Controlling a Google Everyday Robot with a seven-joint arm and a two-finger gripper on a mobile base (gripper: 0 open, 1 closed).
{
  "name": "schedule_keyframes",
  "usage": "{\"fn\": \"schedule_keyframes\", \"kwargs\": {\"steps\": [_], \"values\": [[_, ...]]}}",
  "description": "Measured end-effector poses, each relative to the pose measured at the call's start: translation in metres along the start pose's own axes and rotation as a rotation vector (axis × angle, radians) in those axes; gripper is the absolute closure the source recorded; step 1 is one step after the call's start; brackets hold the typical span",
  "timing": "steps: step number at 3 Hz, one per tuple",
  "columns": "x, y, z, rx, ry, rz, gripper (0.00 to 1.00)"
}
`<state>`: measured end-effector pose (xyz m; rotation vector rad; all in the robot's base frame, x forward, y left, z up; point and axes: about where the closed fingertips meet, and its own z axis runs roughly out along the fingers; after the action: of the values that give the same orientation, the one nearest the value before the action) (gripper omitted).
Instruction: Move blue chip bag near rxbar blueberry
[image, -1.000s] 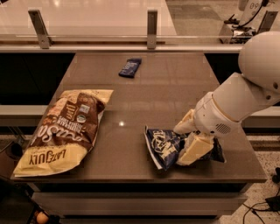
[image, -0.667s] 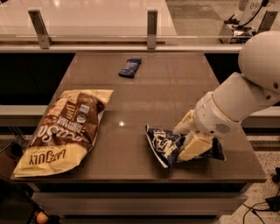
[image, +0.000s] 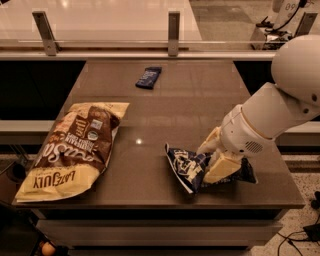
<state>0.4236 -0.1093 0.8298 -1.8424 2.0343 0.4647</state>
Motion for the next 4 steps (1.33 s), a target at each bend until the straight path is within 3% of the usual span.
{"fn": "schedule_keyframes", "kwargs": {"steps": [3, 4], "values": [[0.000, 0.000, 0.000, 0.000, 0.000, 0.000, 1.00], [-0.002, -0.018, -0.031, 0.038, 0.039, -0.004, 1.00]]}}
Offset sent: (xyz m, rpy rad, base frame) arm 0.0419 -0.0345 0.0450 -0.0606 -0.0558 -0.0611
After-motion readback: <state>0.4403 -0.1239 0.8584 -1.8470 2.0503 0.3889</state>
